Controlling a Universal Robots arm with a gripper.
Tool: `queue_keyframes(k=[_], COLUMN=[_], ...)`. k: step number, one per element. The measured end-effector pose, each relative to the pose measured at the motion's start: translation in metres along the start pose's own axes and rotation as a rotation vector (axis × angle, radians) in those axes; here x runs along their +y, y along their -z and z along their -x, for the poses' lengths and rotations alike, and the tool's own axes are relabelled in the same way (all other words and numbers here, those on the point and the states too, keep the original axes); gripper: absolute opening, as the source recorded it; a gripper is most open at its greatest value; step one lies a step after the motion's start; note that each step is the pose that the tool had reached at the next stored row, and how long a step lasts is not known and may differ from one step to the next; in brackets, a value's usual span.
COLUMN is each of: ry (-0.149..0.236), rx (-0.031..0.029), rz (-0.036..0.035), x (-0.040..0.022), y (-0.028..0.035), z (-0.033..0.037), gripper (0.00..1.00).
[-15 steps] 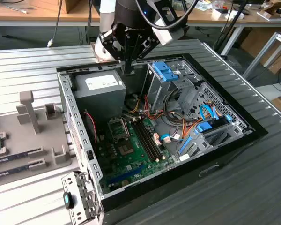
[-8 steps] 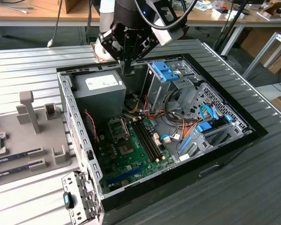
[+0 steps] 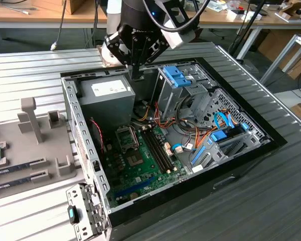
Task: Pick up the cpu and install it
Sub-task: 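Reach for the cpu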
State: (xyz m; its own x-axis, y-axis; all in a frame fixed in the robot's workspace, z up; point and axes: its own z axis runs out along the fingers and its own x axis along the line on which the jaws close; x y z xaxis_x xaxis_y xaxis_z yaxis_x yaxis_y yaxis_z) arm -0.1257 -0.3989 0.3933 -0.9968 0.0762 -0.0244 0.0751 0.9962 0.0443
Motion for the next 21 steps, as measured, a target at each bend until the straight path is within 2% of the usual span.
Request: queue_keyframes(k=[21], ry=[0.0], rx=[-0.0001], rz=[0.0], x=[-0.0004], y=[0.0001], z=[-0.0047], gripper=[0.11])
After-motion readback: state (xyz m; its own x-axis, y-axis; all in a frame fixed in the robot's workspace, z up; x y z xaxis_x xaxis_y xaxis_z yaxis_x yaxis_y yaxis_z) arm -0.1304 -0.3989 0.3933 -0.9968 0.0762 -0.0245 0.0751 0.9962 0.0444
